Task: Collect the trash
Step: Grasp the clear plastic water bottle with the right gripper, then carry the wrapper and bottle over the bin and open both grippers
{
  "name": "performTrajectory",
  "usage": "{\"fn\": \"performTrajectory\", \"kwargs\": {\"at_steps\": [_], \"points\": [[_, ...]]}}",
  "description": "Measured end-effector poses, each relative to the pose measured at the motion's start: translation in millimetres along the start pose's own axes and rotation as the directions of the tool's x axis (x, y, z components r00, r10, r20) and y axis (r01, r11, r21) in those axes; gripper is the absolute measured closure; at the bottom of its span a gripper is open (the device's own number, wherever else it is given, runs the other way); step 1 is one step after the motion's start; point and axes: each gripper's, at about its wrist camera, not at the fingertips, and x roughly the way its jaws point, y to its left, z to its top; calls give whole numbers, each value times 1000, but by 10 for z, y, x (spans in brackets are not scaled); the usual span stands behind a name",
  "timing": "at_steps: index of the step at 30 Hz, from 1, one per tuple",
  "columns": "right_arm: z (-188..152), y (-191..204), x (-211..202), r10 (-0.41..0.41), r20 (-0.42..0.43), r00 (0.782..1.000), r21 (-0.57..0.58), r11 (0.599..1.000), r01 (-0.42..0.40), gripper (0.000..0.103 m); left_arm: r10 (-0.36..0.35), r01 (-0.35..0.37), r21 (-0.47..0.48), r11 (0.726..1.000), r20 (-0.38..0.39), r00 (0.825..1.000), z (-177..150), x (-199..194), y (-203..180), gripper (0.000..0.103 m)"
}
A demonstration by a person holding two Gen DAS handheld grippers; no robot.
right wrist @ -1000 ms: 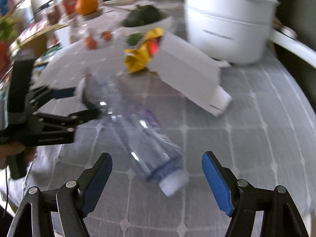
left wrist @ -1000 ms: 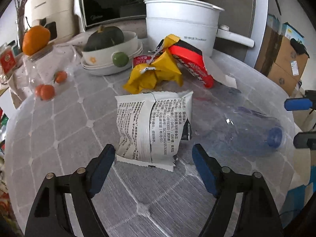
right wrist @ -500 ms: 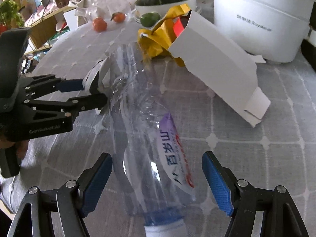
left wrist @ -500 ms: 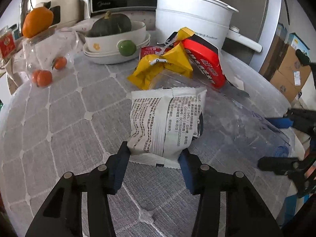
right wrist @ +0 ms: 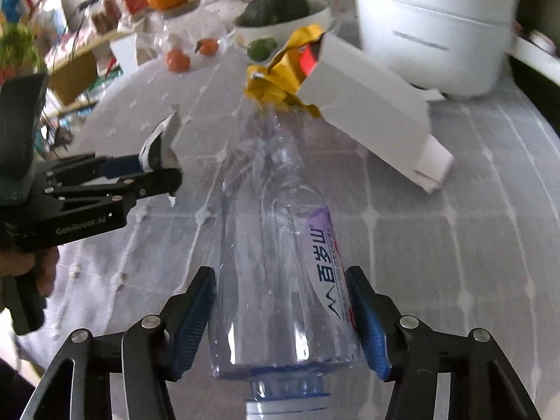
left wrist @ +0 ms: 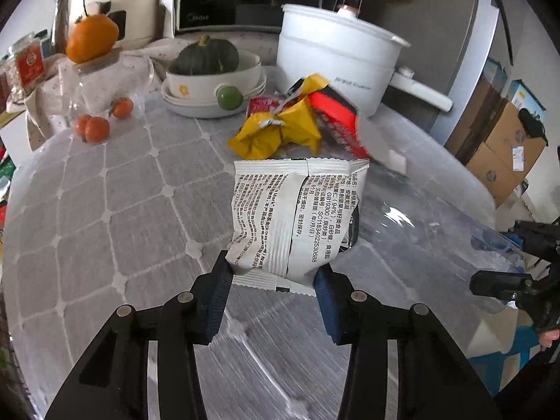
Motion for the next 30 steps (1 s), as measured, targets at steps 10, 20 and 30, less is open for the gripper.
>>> {"fn": "performTrajectory", "kwargs": {"at_steps": [10, 20, 30], "points": [[-363, -228, -667, -24, 27, 999, 150, 989, 20, 39, -67, 67, 1, 998, 49, 997, -21, -444, -534, 55], [-786, -899, -1415, -123, 65, 990, 335, 938, 95, 39, -197, 190, 130, 973, 44, 979, 32, -528, -1585, 55], [-1433, -1797, -1957, -231, 18, 973, 561, 808, 181, 39, -321, 324, 239, 915, -49, 946, -41, -333, -2675, 55]]}}
